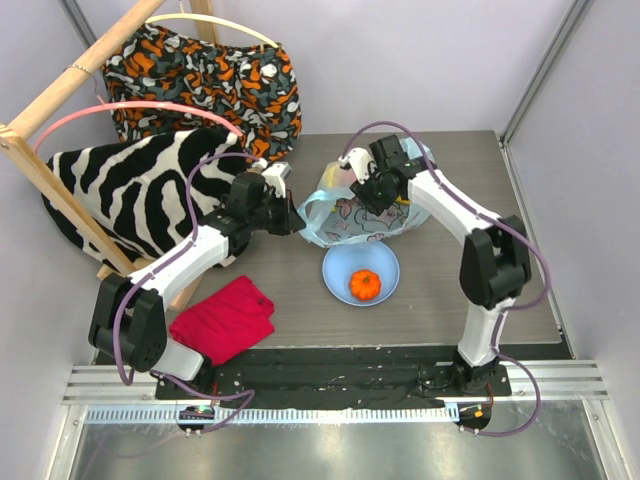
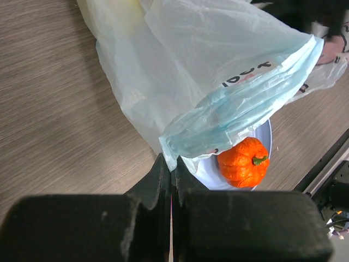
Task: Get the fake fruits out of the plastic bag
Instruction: Take out the fake fruit from the plastic bag.
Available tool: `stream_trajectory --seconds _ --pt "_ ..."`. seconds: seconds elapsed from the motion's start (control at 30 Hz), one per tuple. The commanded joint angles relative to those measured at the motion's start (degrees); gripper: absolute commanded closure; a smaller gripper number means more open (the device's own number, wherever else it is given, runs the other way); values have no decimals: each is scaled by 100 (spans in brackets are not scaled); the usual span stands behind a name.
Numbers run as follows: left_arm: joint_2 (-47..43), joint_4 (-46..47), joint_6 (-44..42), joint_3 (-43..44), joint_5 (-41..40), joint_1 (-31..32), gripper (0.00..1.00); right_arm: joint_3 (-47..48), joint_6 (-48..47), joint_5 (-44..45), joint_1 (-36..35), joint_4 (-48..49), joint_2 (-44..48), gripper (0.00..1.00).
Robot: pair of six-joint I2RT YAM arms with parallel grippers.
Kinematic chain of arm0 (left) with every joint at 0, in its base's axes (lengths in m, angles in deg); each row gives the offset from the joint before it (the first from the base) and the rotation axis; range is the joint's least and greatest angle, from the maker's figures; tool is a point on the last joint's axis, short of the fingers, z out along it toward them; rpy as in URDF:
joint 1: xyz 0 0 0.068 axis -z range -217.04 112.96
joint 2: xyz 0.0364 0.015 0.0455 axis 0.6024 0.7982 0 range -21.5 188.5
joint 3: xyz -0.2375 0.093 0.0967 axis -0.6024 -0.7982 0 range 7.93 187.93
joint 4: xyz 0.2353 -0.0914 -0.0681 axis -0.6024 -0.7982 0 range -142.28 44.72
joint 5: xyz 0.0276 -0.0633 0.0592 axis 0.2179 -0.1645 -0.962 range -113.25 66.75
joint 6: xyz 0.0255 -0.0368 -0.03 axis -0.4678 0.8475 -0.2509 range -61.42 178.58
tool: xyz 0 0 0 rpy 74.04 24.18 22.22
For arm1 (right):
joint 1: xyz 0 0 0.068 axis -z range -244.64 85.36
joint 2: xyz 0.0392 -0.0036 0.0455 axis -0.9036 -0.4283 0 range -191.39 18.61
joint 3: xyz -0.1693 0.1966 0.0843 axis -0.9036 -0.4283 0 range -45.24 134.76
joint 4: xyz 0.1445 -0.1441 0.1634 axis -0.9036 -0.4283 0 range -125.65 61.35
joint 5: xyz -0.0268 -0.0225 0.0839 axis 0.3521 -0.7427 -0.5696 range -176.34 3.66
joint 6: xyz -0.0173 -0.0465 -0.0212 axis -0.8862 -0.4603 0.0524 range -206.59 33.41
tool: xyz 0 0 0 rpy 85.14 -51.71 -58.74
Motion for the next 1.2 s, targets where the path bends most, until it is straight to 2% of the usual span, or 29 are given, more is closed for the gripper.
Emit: stream_trajectory --seconds 0.0,0.17,0.2,0.23,0.33,0.53,0.6,0.67,0.7,0.8,0.93,0.97,1.17 --pt "-198 166 -27 30 202 -23 100 486 167 1247 256 917 -641 55" --pt "-234 113 228 57 299 -23 100 1358 -280 1459 703 927 -1495 53" --pt "-207 121 298 92 395 -23 100 1507 -386 1459 739 927 -1705 49" --pt "-181 130 307 109 405 -23 100 1543 -527 1555 748 927 -1785 39" --pt "-41 148 264 153 378 -32 100 1553 -993 1775 766 909 -2136 27" --pt "214 157 220 355 369 -23 100 1517 -1688 2075 801 961 -2665 23" --pt "258 139 219 399 378 -31 100 1508 -1889 1925 836 1049 -2779 26" --pt "311 122 202 461 361 -23 100 1552 -1960 1925 828 1085 -2849 42" --pt "337 121 184 478 369 -23 100 1544 -1943 1916 836 1076 -2806 57" --pt "355 139 158 558 308 -23 100 1404 -1882 1592 827 848 -2237 74" --pt "469 200 184 768 317 -23 100 1096 -1628 653 827 190 -1077 79" --pt "496 209 193 812 334 -23 100 1008 -1583 68 827 -177 -570 80" --pt "663 271 263 1137 343 -14 100 -2 -1249 -1009 810 -1112 858 81"
